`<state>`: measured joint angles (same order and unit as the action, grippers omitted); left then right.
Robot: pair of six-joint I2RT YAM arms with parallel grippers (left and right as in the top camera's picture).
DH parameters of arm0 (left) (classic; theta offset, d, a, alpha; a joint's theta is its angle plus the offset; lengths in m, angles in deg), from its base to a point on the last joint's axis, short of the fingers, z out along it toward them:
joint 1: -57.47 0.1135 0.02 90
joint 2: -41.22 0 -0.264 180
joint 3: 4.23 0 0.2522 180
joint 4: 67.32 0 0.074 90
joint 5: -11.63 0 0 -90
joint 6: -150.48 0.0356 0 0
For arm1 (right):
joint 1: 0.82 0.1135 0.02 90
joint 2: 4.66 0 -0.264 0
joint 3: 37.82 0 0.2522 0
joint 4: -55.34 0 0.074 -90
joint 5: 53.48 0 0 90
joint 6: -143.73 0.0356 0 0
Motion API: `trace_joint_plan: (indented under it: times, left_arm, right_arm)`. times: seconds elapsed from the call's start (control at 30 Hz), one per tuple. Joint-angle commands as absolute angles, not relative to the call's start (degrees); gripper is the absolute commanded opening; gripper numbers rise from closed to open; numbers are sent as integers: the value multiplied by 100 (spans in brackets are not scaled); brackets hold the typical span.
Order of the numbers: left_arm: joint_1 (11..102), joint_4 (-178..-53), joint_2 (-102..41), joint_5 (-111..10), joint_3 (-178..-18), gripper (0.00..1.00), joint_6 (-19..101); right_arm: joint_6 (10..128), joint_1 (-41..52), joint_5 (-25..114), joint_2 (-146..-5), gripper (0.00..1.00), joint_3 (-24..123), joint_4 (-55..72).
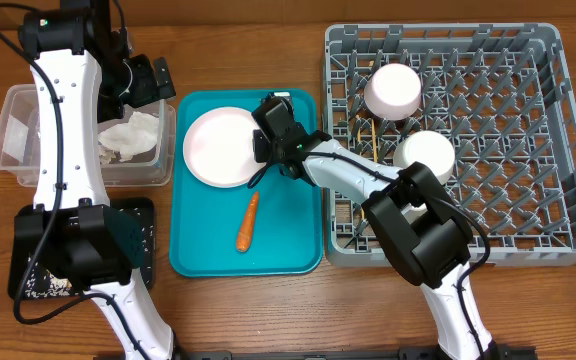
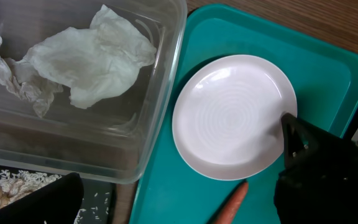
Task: Sort waste into correct bins and load items into the dishwasher
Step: 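Move the right gripper to the white plate's edge and grasp it, then lift the white plate and carry it into the rack with the right gripper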
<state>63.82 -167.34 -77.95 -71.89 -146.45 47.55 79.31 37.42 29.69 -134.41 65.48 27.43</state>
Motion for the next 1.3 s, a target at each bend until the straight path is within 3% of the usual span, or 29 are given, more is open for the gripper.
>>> trace_joint_plan:
  times: [0.0, 0.23, 0.37, 0.5, 0.73, 0.93, 1.1, 1.27]
  left_arm:
    - [6380, -16763, -7870, -7143, -14748, 100, 4825]
    - [6380, -16763, -7870, -7143, -14748, 100, 4825]
    - [6380, -16763, -7870, -7143, -14748, 100, 4825]
    - [6380, -16763, -7870, -7143, -14748, 100, 4825]
    - [6380, -16763, -7870, -7143, -14746, 100, 4825]
    - [6380, -16763, -7870, -7143, -14748, 99, 4825]
    - [6380, -16763, -7870, -7143, -14746, 100, 4825]
    - [6380, -16763, -7870, -7143, -14748, 100, 4825]
  right_arm:
    - [7925, 3665, 2921, -12969, 4, 6581, 2695]
    - [7859, 3617, 2449, -12287, 4, 6581, 2540]
    - [6622, 3595, 1789, -11791, 4, 6581, 2240]
    - [5857, 3595, 501, -11196, 4, 6581, 1569]
    - [5621, 3573, -1931, -10272, 4, 6581, 507]
    - [3999, 3479, -2045, -9850, 4, 6581, -579]
    - [4178, 3285, -1940, -9865, 4, 6576, -1893]
    - [4574, 3189, -1271, -9865, 4, 6576, -2070]
